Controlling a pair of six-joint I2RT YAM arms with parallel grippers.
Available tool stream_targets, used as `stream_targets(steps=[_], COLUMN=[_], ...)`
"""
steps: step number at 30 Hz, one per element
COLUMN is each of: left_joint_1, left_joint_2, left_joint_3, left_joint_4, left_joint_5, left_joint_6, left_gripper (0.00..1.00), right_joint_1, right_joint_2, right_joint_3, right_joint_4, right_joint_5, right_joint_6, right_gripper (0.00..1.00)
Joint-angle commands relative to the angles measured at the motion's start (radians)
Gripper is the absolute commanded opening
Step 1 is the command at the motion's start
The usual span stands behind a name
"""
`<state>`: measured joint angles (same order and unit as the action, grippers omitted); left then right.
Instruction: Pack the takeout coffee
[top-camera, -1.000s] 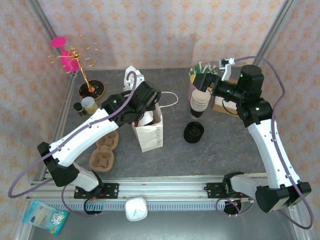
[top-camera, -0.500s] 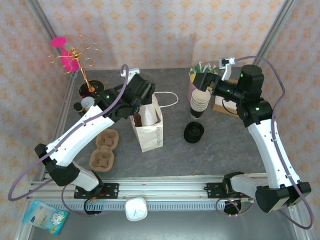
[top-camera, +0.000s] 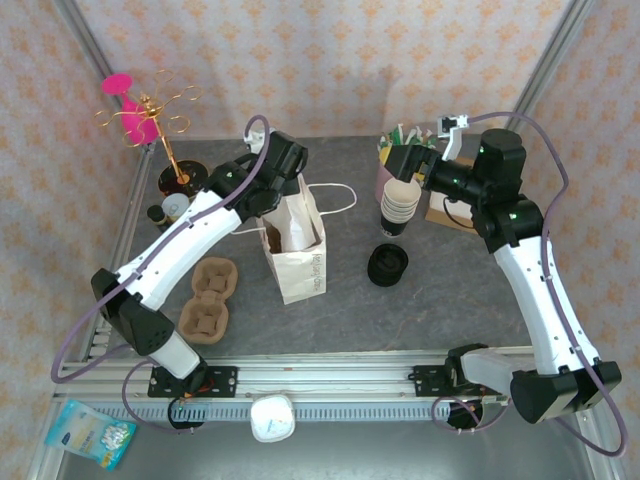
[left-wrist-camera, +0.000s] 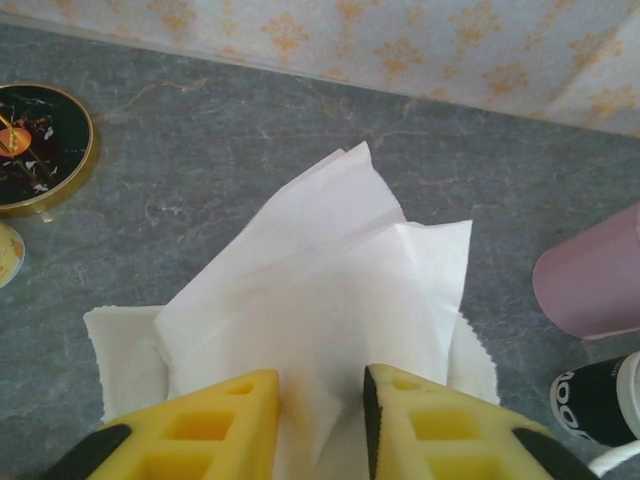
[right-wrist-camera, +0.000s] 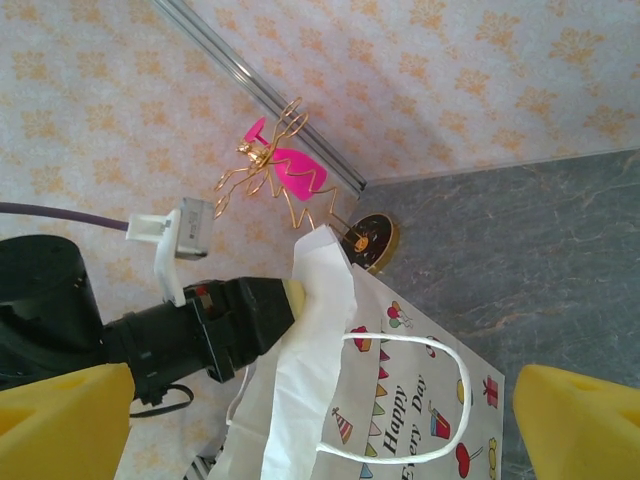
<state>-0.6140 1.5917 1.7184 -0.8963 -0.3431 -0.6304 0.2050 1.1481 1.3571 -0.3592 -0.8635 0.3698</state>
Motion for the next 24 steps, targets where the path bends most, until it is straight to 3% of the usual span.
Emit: stream_targets(steps=[1, 5, 11, 18, 21, 24], left_joint_1=[0.000, -0.001, -0.001, -0.001, -0.001, 0.000], left_joint_2=[-0.032, -0.066, -0.037, 0.008, 0.004, -0.019], left_joint_3=[-0.073, -0.146, -0.152, 0.010, 0.078, 0.117], left_joint_4=[0.013, 0.022, -0.007, -0.052, -0.078, -0.076], left_joint_5=[0.053, 0.094, 0.097, 0.077, 0.065, 0.041], left_joint_6=[0.001, 0.003, 0.020, 0.067, 0.079, 0.088], left_gripper=[0.24, 0.18, 0.19, 0.30, 0.42, 0.45], right_joint_1=[0.004, 0.004, 0.004, 0.003, 0.003, -0.005], right_joint_2=[-0.004, -0.004, 0.002, 0.000, 0.004, 0.003], right_joint_3=[-0.014, -0.017, -0.027, -0.016, 0.016, 0.030], right_joint_4=[0.018, 0.027, 0.047, 0.039, -0.033, -0.067], right_joint_5=[0.010, 0.012, 0.004, 0.009, 0.094, 0.175], right_joint_6=[-0.014, -0.007, 0.007, -0.006, -0.054, -0.065], right_gripper=[0.97, 0.97, 0.97, 0.97, 0.99, 1.00])
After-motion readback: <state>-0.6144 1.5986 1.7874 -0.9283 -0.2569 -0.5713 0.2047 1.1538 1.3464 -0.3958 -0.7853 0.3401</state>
